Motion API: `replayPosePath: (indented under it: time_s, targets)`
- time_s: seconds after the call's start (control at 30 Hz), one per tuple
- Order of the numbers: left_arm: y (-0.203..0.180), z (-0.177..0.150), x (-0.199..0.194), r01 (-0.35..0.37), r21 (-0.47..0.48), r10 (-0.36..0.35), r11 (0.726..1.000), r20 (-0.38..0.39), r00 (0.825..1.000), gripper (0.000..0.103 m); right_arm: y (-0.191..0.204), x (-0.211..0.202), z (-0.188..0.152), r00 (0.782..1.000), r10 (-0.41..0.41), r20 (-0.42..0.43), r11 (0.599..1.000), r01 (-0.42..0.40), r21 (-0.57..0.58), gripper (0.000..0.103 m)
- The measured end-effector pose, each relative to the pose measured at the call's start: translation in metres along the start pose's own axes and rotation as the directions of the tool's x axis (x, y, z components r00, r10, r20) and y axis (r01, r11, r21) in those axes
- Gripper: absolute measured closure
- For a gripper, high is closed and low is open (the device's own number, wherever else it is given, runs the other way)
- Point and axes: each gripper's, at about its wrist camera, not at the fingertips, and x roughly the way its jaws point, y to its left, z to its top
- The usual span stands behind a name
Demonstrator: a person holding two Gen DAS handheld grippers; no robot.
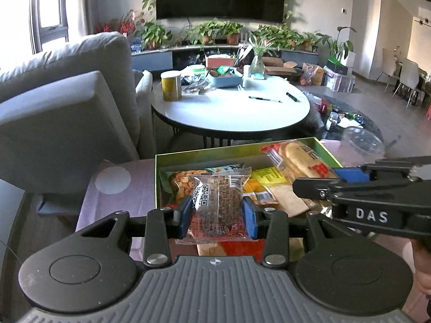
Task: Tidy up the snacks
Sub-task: 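Carry both packs over the green box and open both grippers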
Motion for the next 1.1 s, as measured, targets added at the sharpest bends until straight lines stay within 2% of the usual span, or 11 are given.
replayPosePath:
  time_s: [0.4,0.7,0.73,0.83,0.97,1.1]
  targets:
    - [0.003,0.009,0.039,0.003,-0.015,-0.003,1.000,-0.042,0.999,0.066,-0.004,0.025,0.004,0.999,-0.008,-0.032,1.000,0.009,0.028,0.037]
    - [0.003,0.010,0.046,-0.018,-0.011,0.018,1.000,-0.038,0.999,0.064,-0.002,0.027,0.004,0.999,-0.007,-0.035,1.000,0.008,0.024,0.036]
    - [0.003,0.010,0.046,-0.018,-0.013,0.017,1.000,-0.038,0.999,0.062,-0.002,0.026,0.004,0.999,-0.008,-0.034,1.000,0.009,0.023,0.036]
    - [0.003,0.010,0.044,-0.025,-0.019,0.024,1.000,-0.028,0.999,0.045,-0.004,0.023,0.004,0.999,-0.012,-0.030,0.999,0.013,0.029,0.036]
    - [0.003,0.010,0.038,-0.032,-0.020,0.032,0.999,-0.009,0.999,0.037,-0.007,0.020,0.007,1.000,-0.022,-0.020,0.998,0.022,0.050,0.036]
    - [0.002,0.010,0.029,-0.048,-0.014,0.048,0.999,0.008,0.999,0.034,-0.011,0.013,0.008,0.999,-0.034,-0.004,0.997,0.034,0.070,0.036]
